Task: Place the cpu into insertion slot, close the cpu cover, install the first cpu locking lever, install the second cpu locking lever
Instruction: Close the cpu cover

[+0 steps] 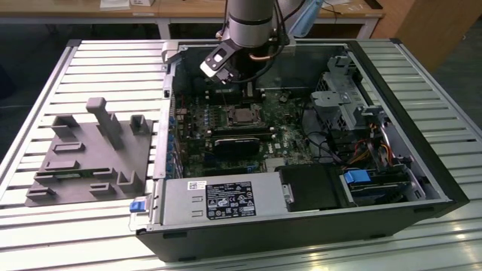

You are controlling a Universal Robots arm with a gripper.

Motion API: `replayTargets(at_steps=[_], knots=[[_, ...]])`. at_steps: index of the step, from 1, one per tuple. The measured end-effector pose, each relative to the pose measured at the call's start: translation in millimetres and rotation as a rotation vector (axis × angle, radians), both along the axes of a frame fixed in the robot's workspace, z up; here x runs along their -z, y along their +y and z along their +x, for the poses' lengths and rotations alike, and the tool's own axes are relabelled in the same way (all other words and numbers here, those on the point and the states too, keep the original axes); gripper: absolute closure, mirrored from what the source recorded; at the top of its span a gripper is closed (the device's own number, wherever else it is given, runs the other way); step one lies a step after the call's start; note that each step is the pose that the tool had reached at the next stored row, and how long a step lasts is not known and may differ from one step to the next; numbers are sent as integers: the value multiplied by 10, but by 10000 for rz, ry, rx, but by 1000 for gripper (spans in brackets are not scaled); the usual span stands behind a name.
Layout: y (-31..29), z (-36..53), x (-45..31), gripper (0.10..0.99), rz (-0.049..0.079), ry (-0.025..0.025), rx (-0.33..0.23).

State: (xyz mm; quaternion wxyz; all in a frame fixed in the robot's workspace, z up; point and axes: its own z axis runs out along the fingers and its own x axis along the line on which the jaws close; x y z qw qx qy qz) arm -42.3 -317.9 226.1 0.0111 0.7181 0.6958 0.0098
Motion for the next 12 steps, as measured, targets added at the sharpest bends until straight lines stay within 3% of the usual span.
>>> replayTargets(at_steps=[4,12], knots=[[0,-1,1,984,0,0,-39],[0,-1,1,984,-19,-1,-1502]])
